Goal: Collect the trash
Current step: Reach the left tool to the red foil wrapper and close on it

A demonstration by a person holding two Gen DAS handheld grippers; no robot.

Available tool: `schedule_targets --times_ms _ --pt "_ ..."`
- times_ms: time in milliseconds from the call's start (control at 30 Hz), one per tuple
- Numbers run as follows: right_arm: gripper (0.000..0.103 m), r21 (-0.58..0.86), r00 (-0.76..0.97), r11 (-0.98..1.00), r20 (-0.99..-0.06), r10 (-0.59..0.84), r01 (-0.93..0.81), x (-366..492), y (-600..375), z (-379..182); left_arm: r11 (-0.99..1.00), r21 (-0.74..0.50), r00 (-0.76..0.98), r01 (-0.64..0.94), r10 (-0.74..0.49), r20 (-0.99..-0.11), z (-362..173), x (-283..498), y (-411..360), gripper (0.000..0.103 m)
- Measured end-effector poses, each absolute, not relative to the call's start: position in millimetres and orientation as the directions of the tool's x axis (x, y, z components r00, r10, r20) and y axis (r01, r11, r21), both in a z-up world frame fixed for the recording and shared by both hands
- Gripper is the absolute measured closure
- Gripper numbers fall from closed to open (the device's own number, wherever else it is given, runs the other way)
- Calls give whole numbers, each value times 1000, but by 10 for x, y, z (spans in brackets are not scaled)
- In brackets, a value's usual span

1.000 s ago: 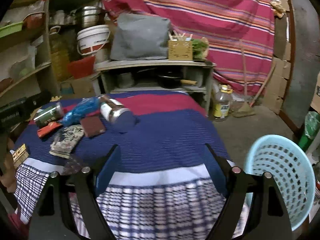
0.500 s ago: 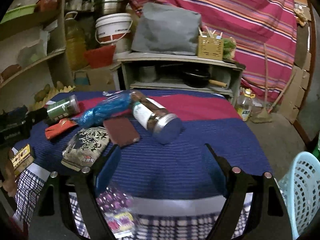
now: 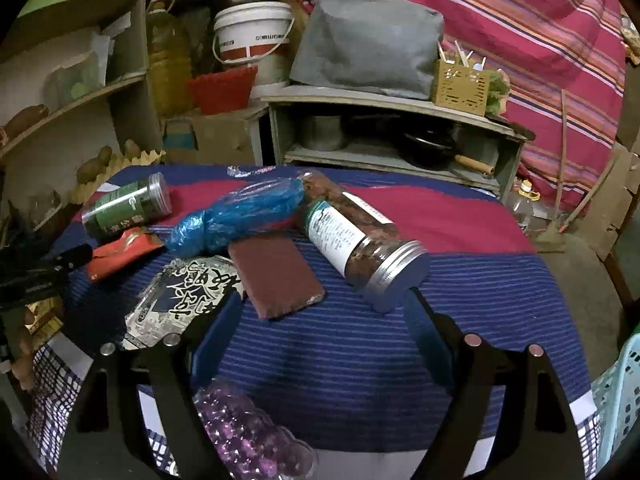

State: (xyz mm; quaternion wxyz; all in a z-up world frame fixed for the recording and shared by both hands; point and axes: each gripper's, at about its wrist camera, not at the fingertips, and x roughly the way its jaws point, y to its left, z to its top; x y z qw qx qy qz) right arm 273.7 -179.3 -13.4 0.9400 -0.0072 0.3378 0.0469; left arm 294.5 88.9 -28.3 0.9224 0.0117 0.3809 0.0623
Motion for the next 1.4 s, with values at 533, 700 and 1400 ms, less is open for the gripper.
schedule_targets --times_ms 533,700,1400 --pt "22 21 719 996 -692 74 -83 2982 -1882 -274 994 105 652 27 62 -756 -483 3125 549 34" --pt "21 6 695 995 -715 76 -102 3076 -1790 -354 998 53 651 32 19 -759 -481 3128 608 55" --pt "21 -9 699 980 -703 136 -199 2915 -1579 -183 998 56 679 13 32 -734 -361 3080 589 73"
